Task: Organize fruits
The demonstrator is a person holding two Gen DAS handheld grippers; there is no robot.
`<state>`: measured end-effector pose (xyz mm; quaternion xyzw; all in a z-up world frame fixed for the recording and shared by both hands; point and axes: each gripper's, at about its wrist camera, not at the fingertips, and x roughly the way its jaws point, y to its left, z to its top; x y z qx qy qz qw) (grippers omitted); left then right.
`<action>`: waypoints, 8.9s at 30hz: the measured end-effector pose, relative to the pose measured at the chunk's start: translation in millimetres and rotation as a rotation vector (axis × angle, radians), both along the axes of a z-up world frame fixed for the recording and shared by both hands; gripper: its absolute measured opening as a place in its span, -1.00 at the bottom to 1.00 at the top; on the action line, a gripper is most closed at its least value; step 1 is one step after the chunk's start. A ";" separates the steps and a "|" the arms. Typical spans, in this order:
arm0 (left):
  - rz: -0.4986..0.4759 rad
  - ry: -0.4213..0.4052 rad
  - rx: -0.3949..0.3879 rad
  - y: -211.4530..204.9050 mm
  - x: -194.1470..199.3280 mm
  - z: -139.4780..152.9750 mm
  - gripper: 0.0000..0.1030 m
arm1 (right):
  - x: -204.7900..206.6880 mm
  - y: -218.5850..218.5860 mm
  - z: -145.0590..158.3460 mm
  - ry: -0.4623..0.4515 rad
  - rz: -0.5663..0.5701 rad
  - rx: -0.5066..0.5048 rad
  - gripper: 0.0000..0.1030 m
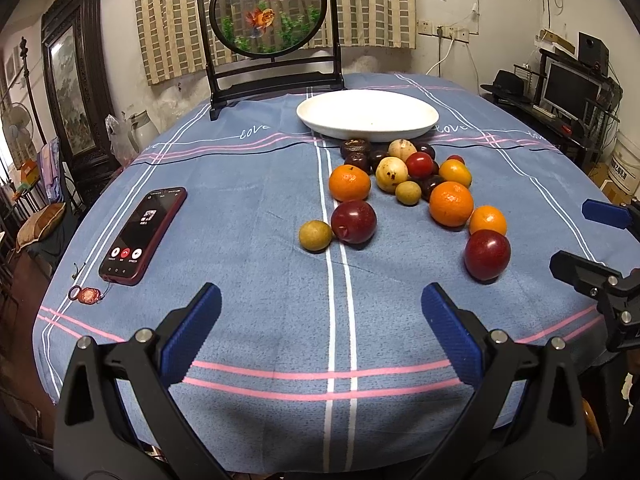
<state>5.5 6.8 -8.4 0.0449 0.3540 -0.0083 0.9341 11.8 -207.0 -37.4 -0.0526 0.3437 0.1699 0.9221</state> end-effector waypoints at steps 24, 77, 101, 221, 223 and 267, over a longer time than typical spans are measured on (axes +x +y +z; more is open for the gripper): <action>-0.002 0.011 0.005 -2.0 0.5 -1.1 0.96 | 0.1 3.2 -1.7 0.006 -0.001 -0.005 0.97; -0.254 0.011 -0.050 12.3 79.7 -11.8 0.89 | 43.6 21.5 -39.8 0.217 0.027 0.174 -0.01; -0.440 0.160 0.049 -16.0 120.1 -35.0 -0.16 | 41.0 10.4 -36.7 0.242 0.098 0.254 -0.17; -0.317 0.110 -0.249 21.4 141.3 2.3 -0.45 | 86.9 -20.4 -1.3 0.153 0.196 0.378 -0.24; -0.333 0.071 -0.254 12.9 159.6 19.0 -0.45 | 101.2 -22.1 15.1 0.108 0.179 0.390 -0.24; -0.153 -0.039 -0.113 2.4 239.4 36.5 0.90 | 202.8 7.8 34.0 0.014 0.011 0.205 0.13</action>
